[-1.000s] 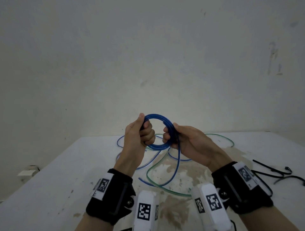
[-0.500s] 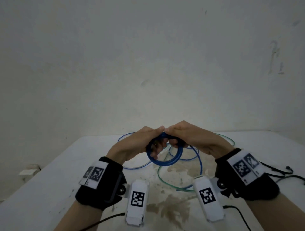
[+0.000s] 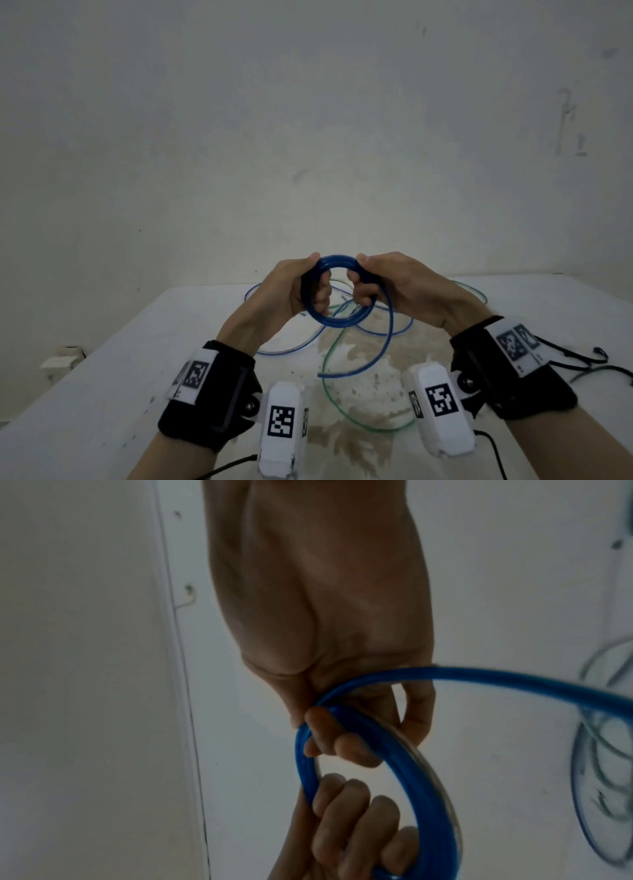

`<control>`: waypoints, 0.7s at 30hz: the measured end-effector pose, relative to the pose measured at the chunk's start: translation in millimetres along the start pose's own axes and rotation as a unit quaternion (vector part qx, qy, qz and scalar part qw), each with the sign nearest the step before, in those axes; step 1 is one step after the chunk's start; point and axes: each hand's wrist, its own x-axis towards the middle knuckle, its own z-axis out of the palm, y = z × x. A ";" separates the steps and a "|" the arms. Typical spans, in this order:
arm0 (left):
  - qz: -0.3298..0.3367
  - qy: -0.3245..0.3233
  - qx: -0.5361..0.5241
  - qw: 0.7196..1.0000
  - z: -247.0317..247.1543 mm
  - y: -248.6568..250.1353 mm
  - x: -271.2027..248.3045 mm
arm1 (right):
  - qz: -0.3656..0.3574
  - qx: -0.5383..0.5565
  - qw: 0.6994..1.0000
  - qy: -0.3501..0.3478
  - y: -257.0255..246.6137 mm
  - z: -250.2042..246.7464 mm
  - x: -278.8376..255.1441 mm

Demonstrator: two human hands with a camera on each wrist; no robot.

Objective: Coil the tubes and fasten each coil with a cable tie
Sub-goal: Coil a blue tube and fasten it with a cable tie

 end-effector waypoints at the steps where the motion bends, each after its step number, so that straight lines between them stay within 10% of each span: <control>1: -0.004 -0.015 0.011 1.000 -2.1 0.7 -0.5 | 0.002 -0.035 0.999 -0.004 -3.3 1.0 -1.2; 7: -0.046 -0.065 0.101 0.992 1.2 11.7 5.8 | 0.012 -0.163 0.986 -0.036 -15.0 2.0 0.4; 21: 0.017 0.023 -0.074 0.997 10.5 8.2 4.8 | -0.111 -0.042 0.985 0.126 9.1 6.6 -5.4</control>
